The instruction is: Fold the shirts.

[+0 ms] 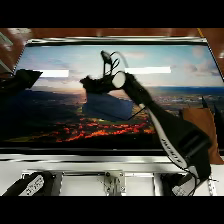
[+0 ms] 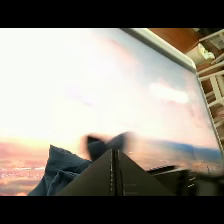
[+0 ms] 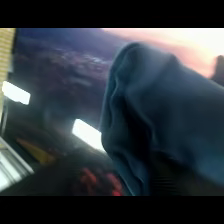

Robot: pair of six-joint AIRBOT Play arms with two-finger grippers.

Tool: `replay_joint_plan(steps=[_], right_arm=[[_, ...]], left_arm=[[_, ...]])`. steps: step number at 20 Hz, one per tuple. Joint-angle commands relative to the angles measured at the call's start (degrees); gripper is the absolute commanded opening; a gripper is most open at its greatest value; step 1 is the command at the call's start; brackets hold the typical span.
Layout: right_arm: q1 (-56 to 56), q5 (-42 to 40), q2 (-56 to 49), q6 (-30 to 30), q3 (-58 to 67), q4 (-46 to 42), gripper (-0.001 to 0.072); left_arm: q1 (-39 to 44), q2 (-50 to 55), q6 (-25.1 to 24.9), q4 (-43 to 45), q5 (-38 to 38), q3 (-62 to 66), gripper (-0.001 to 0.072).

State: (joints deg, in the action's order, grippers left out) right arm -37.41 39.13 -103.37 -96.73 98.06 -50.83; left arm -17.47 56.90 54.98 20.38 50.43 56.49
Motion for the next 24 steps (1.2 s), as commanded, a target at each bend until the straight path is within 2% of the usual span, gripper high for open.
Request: replay_joint_plan(steps=[1,3,5,7,9,13,15,17,20,24], right_arm=[[-5.9,-8.2,-6.7,-0.7,0.0,6.3,0.0678],[-5.0,-3.7,-6.3,-0.7,0.0,4.1,0.0677],[-1.9,4.6,-4.2,-0.7,0.0,2.4,0.0677],[2.5,16.1,-0.6,-0.7,0.0,-2.6,0.0677],[8.1,28.1,4.0,-0.7,0.0,-11.3,0.0678],[22.8,46.6,7.9,1.2,-0.4,-21.7,0.0678],[28.2,45.9,7.9,-0.5,-5.2,-21.0,0.0678],[30.3,41.0,7.7,-1.6,-12.2,-17.1,0.0677],[29.2,32.0,5.3,-0.3,-19.8,-6.9,0.0678],[25.1,23.4,-0.1,1.0,-20.0,-1.1,0.0678]], left_arm=[[-2.9,-3.6,0.3,0.5,2.8,-0.3,0.0035],[-2.9,-3.6,0.3,0.5,3.3,-0.3,0.0035],[-2.9,-3.5,0.3,0.7,3.7,-0.3,0.0035],[-2.9,-3.5,0.3,0.7,3.7,-0.3,0.0035],[-2.9,-3.5,0.3,0.7,3.7,-0.3,0.0035],[-3.0,-3.5,0.3,4.9,4.3,-0.2,0.0035],[-3.0,-3.5,0.3,6.7,5.2,-0.3,0.0035],[-3.0,-3.5,0.3,6.9,6.0,-0.3,0.0035],[-3.0,-3.5,0.4,6.9,6.5,-0.3,0.0035],[-2.9,-3.5,1.2,6.9,6.6,-0.3,0.0035]])
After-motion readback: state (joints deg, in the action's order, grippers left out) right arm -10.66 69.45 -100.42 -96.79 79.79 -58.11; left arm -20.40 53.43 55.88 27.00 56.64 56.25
